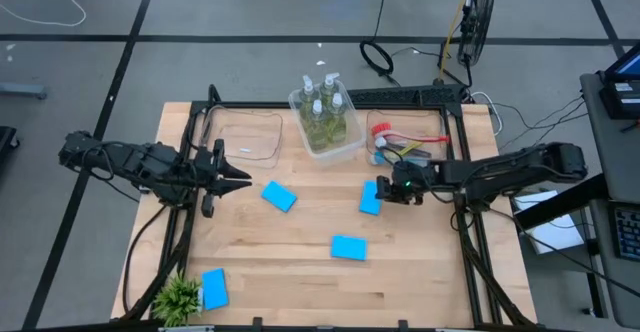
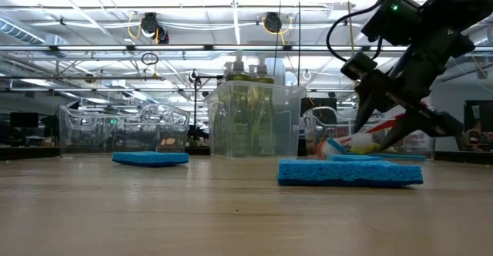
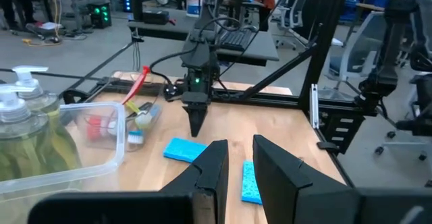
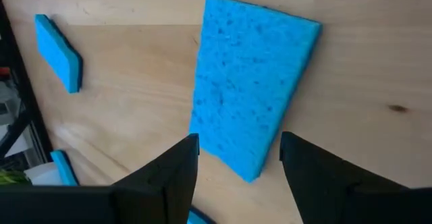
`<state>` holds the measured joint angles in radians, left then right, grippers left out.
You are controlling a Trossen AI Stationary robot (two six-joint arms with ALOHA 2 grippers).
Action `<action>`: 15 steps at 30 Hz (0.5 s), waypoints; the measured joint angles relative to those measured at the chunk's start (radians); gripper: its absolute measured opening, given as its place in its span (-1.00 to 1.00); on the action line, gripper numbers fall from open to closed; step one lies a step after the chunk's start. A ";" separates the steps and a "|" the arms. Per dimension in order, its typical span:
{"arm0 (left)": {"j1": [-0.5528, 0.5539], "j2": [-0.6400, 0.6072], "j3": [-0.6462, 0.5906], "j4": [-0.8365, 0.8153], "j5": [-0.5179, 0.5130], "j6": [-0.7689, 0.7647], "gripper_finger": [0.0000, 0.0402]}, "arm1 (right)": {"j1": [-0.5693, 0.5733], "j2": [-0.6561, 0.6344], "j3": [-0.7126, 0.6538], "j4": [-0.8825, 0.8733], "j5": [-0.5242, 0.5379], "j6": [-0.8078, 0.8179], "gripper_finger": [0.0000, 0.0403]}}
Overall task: Pick & Place Kitchen Sink Supplies
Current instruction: Put the blue sponge into the left transparent bin
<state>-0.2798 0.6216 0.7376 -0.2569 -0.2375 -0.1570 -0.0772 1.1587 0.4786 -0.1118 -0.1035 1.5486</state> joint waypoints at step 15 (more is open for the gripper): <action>0.000 0.000 0.000 -0.002 0.001 -0.012 -0.64 | 0.000 0.221 0.005 0.092 0.026 0.035 -0.03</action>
<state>-0.2802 0.6216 0.7376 -0.2587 -0.2361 -0.1691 -0.0776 1.3796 0.4839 -0.0195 -0.0778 1.5839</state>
